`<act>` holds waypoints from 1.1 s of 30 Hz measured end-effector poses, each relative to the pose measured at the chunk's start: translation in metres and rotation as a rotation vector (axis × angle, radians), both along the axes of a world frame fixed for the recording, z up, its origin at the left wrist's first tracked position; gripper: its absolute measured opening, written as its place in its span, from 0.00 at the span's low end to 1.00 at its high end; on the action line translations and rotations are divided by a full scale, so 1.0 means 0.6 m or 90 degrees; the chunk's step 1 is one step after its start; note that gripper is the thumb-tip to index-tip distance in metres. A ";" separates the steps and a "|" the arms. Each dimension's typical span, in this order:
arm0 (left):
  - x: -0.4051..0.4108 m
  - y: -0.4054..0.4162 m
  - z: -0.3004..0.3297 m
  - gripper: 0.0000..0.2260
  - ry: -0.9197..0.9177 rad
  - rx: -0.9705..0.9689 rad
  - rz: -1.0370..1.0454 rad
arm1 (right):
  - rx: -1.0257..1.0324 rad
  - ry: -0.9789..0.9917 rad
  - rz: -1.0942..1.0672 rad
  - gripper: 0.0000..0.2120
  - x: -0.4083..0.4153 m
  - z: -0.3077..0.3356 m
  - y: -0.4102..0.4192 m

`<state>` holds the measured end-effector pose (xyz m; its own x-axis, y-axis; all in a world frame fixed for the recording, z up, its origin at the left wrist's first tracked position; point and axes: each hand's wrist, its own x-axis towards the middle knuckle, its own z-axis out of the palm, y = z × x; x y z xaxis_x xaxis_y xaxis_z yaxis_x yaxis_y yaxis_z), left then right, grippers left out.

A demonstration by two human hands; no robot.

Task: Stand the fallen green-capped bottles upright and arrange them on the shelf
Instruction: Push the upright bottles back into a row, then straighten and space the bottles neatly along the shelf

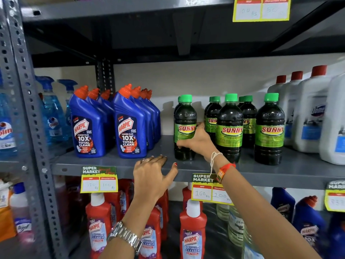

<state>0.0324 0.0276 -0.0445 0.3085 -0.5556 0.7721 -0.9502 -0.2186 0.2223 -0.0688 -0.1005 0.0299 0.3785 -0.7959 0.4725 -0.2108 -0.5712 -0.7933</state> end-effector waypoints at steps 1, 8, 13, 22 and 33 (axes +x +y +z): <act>0.000 0.000 0.000 0.24 0.000 -0.001 0.000 | -0.001 -0.004 0.004 0.36 -0.001 -0.001 0.001; -0.001 0.000 0.000 0.24 -0.012 0.000 0.005 | -0.060 0.037 -0.040 0.39 -0.005 -0.016 0.005; 0.001 -0.004 -0.002 0.24 -0.017 -0.015 0.001 | -0.047 0.029 -0.044 0.39 -0.006 -0.014 0.012; 0.005 -0.002 -0.001 0.28 -0.019 -0.016 0.012 | -0.165 -0.137 -0.184 0.26 -0.088 -0.038 0.056; -0.013 -0.085 0.099 0.42 0.514 0.058 -0.342 | -0.072 0.025 -0.217 0.46 -0.179 -0.049 0.013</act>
<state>0.0244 -0.0233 0.0151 0.4142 -0.8241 0.3864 -0.4976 0.1504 0.8543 -0.1763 -0.0925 0.0006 0.1206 -0.8227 0.5556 -0.4336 -0.5471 -0.7160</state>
